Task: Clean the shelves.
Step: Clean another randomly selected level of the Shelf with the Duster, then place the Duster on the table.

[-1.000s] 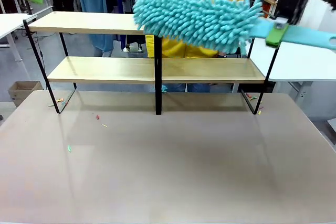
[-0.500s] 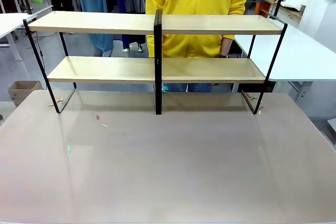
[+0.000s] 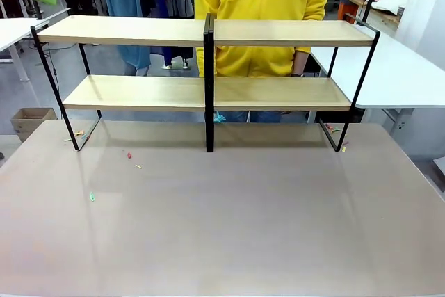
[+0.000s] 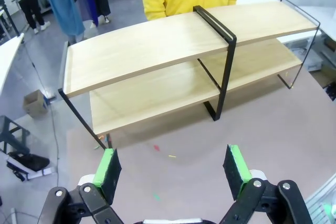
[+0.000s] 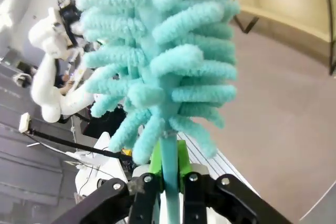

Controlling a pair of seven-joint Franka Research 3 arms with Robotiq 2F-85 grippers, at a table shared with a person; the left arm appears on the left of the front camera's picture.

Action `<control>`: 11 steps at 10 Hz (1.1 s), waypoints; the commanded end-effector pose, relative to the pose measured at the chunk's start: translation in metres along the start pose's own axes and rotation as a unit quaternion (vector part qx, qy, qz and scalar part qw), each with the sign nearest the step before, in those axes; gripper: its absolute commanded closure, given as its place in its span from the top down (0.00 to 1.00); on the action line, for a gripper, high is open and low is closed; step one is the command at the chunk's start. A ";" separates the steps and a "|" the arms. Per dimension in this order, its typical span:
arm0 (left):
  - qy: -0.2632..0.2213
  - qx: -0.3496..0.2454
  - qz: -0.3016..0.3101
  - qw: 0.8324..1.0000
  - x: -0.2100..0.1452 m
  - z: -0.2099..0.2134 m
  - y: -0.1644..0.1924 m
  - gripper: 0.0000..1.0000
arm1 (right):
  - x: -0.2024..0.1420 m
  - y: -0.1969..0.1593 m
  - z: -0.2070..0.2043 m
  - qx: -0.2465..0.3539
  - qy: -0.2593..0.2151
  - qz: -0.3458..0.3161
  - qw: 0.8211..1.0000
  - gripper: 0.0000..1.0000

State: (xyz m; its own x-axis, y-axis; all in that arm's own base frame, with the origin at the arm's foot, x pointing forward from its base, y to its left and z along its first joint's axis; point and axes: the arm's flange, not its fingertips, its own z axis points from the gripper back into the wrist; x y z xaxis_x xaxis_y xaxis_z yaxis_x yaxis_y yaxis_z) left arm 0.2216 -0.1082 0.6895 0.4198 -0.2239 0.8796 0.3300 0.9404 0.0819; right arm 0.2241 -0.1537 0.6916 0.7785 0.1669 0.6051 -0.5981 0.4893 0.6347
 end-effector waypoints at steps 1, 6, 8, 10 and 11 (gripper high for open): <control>-0.001 -0.002 0.000 1.000 -0.001 0.000 0.001 1.00 | -0.012 0.026 0.018 0.002 0.003 0.017 1.000 0.12; -0.001 -0.002 0.000 1.000 -0.001 0.000 0.001 1.00 | -0.012 0.026 0.018 0.002 0.003 0.017 1.000 0.12; -0.001 -0.002 0.000 1.000 -0.001 0.000 0.001 1.00 | -0.012 0.026 0.018 0.002 0.003 0.017 1.000 0.12; -0.001 -0.002 0.000 1.000 -0.001 0.000 0.001 1.00 | -0.012 0.026 0.018 0.002 0.003 0.017 1.000 0.12; -0.001 -0.002 0.000 1.000 -0.001 0.000 0.001 1.00 | -0.012 0.026 0.018 0.002 0.003 0.017 1.000 0.12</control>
State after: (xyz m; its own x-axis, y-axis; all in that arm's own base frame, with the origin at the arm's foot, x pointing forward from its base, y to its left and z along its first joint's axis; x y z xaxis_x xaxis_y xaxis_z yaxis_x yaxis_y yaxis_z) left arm 0.2216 -0.1085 0.6893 0.4199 -0.2247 0.8793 0.3299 0.9404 0.0827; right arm 0.1964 -0.1574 0.7074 0.7637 0.1891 0.6172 -0.6206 0.4783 0.6213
